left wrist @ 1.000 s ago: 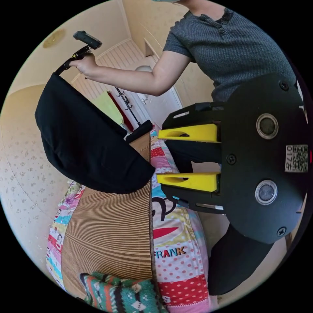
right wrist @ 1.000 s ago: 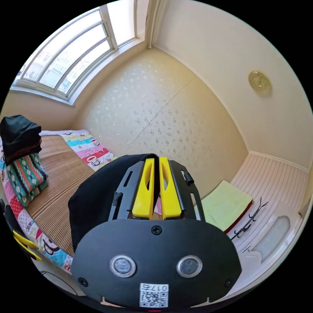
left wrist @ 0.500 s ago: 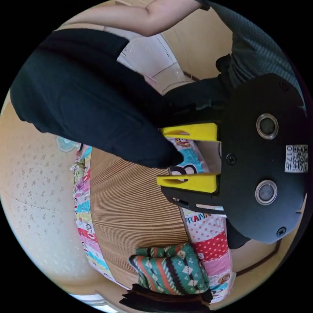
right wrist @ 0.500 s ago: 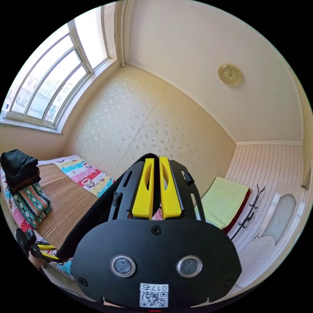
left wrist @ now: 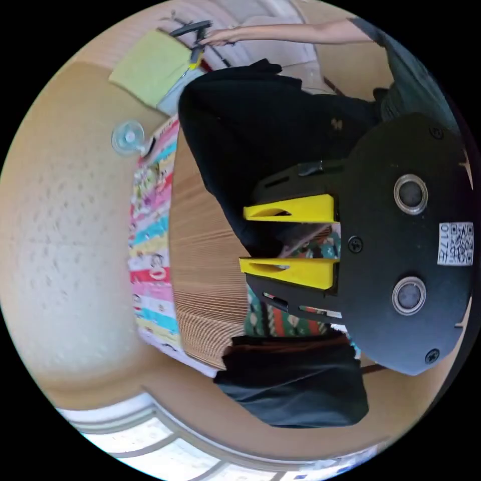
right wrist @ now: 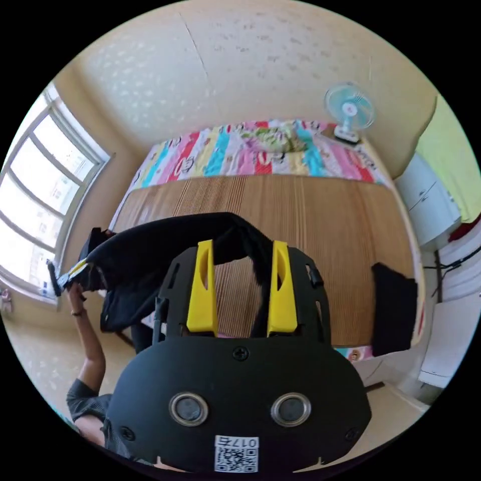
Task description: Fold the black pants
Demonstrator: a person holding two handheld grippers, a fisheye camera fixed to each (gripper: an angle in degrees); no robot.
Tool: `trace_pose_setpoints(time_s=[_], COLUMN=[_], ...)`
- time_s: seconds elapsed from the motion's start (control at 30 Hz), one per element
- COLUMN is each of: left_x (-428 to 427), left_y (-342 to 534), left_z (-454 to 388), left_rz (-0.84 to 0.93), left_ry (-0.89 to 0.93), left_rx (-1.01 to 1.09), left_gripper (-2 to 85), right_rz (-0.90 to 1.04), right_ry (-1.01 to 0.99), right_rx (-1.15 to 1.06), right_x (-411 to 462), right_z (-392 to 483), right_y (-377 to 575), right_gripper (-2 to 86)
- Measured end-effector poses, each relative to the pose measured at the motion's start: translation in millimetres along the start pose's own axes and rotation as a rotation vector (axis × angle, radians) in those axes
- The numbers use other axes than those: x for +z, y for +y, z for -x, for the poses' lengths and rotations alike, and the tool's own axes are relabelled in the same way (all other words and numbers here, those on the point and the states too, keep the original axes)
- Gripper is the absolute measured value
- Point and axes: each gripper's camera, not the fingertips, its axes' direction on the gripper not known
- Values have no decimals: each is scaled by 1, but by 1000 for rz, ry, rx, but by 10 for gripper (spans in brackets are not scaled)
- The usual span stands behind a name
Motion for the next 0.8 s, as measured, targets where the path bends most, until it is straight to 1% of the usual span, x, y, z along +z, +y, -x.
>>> trace_pose_setpoints(time_s=[0.03, 0.13, 0.2, 0.27, 0.33, 0.37, 0.4, 0.43, 0.47, 0.5, 0.53, 0.57, 0.6, 0.63, 0.67, 0.7, 0.73, 0.77, 0.8], left_x=[18, 54, 75, 77, 56, 53, 51, 56, 61, 75, 92, 100, 114, 121, 122, 117, 106, 97, 75], left_y=[2, 37, 62, 97, 163, 178, 203, 219, 223, 224, 217, 213, 207, 202, 199, 191, 181, 175, 156], left_z=[12, 17, 17, 18, 19, 19, 21, 24, 25, 26, 25, 25, 25, 24, 23, 20, 16, 12, 5], left_rz=[32, -11, -8, -110, -393, -440, -487, -491, -477, -424, -347, -304, -257, -271, -297, -361, -410, -432, -491], left_ry=[91, 286, 298, 305, 341, 344, 352, 376, 399, 459, 513, 541, 611, 692, 734, 792, 771, 747, 722], left_rx=[-31, -2, -51, -149, -274, -305, -378, -448, -478, -503, -504, -512, -539, -566, -569, -565, -570, -555, -460], left_gripper=[135, 120, 119, 136, 132, 129, 128, 139, 150, 167, 179, 179, 180, 171, 166, 110, 56, 31, 2], right_rz=[6, 79, 113, 111, 37, 11, -44, -101, -127, -158, -152, -142, -126, -129, -136, -153, -172, -180, -188], right_ry=[-92, -223, -314, -438, -632, -675, -745, -788, -796, -775, -725, -700, -657, -629, -621, -615, -623, -633, -660], right_rx=[-40, -70, -31, 42, 145, 174, 231, 277, 294, 317, 330, 338, 350, 351, 348, 331, 306, 294, 269], right_x=[19, 66, 89, 104, 108, 107, 103, 94, 89, 78, 67, 62, 52, 41, 36, 26, 18, 15, 11], right_z=[-14, -50, -77, -105, -143, -153, -171, -188, -196, -209, -219, -224, -230, -234, -235, -235, -233, -232, -229], right_y=[13, 63, 102, 142, 196, 208, 229, 246, 252, 259, 260, 258, 251, 241, 235, 223, 210, 204, 191], right_gripper=[129, 92, 84, 83, 80, 79, 73, 67, 63, 57, 52, 53, 56, 65, 70, 75, 77, 77, 75])
